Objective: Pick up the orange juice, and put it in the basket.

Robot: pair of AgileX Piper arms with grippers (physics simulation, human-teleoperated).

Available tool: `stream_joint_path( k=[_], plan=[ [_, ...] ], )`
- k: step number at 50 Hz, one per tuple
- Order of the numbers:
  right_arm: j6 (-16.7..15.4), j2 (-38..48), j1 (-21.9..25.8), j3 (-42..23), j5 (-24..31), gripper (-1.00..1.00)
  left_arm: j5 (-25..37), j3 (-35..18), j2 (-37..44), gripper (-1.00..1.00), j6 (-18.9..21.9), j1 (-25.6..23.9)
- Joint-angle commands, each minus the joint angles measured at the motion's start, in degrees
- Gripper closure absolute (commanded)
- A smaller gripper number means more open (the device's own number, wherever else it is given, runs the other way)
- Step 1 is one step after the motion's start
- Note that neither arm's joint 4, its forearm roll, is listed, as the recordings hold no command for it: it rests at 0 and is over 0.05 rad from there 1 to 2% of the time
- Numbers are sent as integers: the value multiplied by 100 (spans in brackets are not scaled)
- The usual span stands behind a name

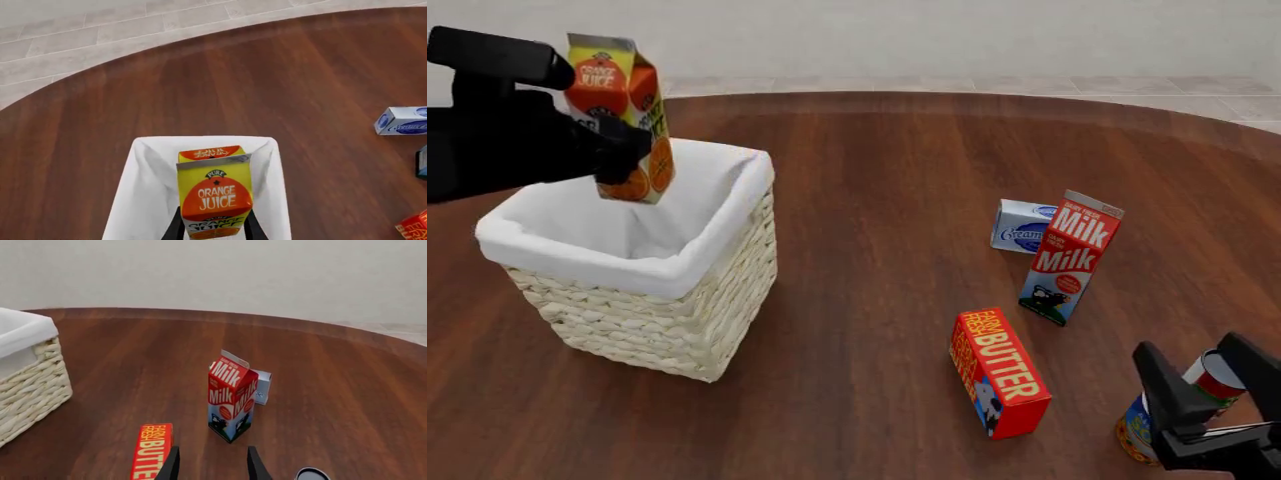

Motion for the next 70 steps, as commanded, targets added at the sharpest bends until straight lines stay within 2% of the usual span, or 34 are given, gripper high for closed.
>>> stream_joint_path(
  k=[1,9,18,29,45,61,70],
  plan=[
    [-11,38,22,0,-21,-100,-266,89,174,100,102,105],
    [1,26,21,0,-12,-100,-427,187,257,100,74,129],
    [-22,13,18,0,19,-100,-445,53,390,100,43,221],
    [-18,105,-3,0,-42,-100,-894,414,685,100,97,345],
    [-25,139,21,0,-62,-100,-1098,570,839,100,141,443],
    [-25,155,40,0,-67,-100,-1344,943,729,100,222,235],
    [-29,234,47,0,-135,-100,-1377,918,815,100,225,283]
  ],
)
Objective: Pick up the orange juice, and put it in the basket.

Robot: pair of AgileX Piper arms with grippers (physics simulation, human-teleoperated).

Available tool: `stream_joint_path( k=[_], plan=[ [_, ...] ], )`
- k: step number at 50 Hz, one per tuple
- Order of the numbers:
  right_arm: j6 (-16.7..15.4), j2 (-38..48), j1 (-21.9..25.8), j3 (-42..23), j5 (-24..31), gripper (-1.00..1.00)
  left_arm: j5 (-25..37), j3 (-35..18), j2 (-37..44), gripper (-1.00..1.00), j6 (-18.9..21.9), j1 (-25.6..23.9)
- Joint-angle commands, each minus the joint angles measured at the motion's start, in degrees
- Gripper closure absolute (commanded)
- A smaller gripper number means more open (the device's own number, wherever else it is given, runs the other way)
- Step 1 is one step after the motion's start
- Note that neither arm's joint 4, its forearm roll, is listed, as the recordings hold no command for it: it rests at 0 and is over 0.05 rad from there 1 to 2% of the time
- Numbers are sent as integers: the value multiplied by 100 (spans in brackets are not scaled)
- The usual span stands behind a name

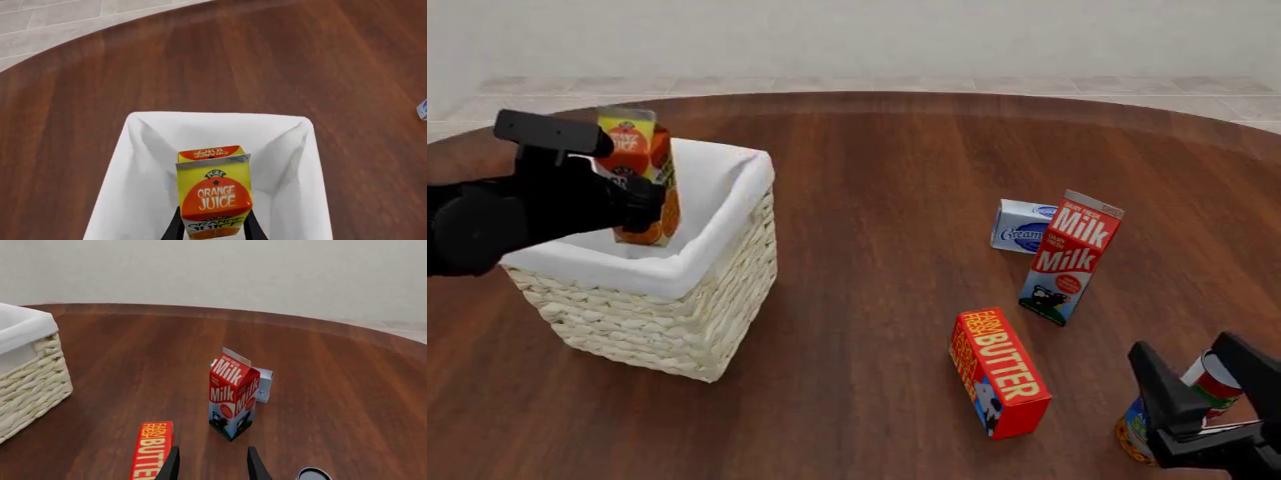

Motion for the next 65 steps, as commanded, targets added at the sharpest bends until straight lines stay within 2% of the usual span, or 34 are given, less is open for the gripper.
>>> stream_joint_path(
  k=[1,26,27,50,54,55,59,61,64,65],
  plan=[
    [1,67,8,0,-56,-100,-113,38,6,100,135,-19],
    [-5,93,47,0,-60,-100,-134,31,0,100,7,-118],
    [-7,107,54,0,-74,-100,-154,35,18,-100,-8,-114],
    [-9,132,55,0,-99,-100,-131,148,-203,-100,-19,-118],
    [-9,119,55,0,-82,-100,56,79,-436,-100,7,-111],
    [-9,119,60,0,-87,-100,123,135,-703,-100,230,-157],
    [-7,106,57,0,-72,-100,248,319,-1190,-100,468,-211],
    [-4,111,61,0,-73,-100,358,362,-1434,-100,397,-258],
    [-8,119,79,0,-90,-100,383,498,-1714,-100,658,-193],
    [-7,114,87,0,-84,-100,443,487,-1792,-100,527,-221]
  ],
)
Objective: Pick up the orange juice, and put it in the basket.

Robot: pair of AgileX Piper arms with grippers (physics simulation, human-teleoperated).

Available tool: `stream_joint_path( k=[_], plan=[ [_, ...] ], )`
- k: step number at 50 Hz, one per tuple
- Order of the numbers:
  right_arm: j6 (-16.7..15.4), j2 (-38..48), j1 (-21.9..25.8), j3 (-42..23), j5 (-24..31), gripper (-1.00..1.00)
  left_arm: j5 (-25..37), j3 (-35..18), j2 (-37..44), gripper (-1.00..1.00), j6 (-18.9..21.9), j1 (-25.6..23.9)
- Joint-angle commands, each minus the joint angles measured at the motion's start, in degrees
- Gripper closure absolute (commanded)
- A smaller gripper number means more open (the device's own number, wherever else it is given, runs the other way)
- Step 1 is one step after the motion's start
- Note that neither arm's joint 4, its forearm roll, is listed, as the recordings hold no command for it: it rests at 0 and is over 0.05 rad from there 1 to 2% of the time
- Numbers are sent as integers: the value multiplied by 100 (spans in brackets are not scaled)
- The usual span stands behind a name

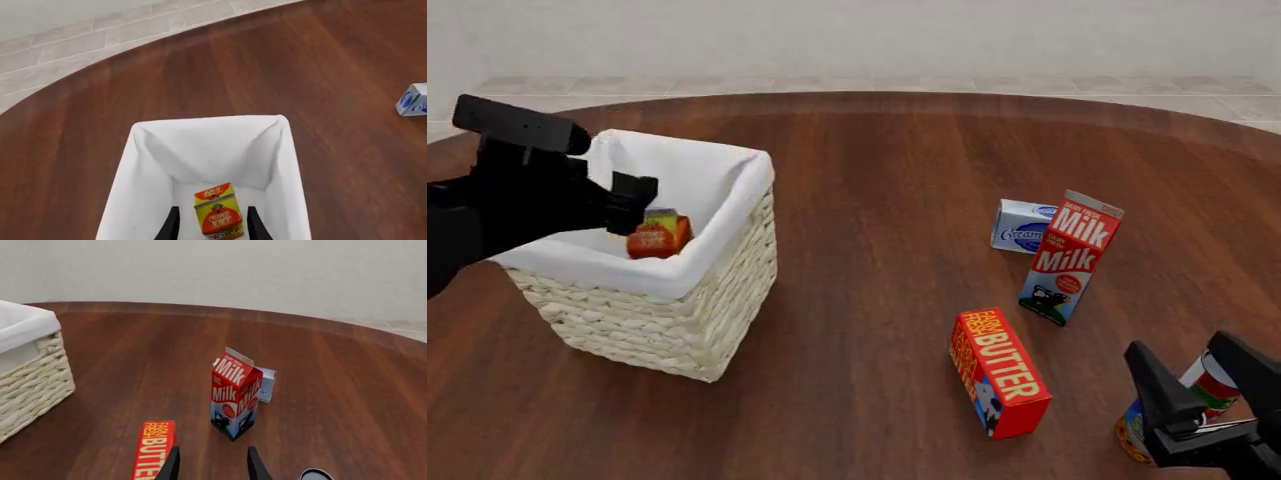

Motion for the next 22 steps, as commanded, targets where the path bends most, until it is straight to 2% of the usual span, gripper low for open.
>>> stream_joint_path(
  k=[1,9,10,11,13,16,22],
  plan=[
    [-2,2,27,0,-3,-100,366,200,-979,-100,193,-59],
    [-3,22,39,0,-15,-100,763,146,-1628,-100,111,-182],
    [-2,10,41,0,-4,-100,777,165,-1720,-100,192,-168],
    [-4,8,40,0,-5,-100,698,239,-1788,-100,502,-32],
    [12,6,41,0,-8,-100,856,251,-1973,-100,263,-202],
    [0,-63,63,0,61,-100,907,403,-2272,-100,465,-242],
    [2,29,92,0,-21,-100,1276,498,-2929,-100,254,-444]
  ],
)
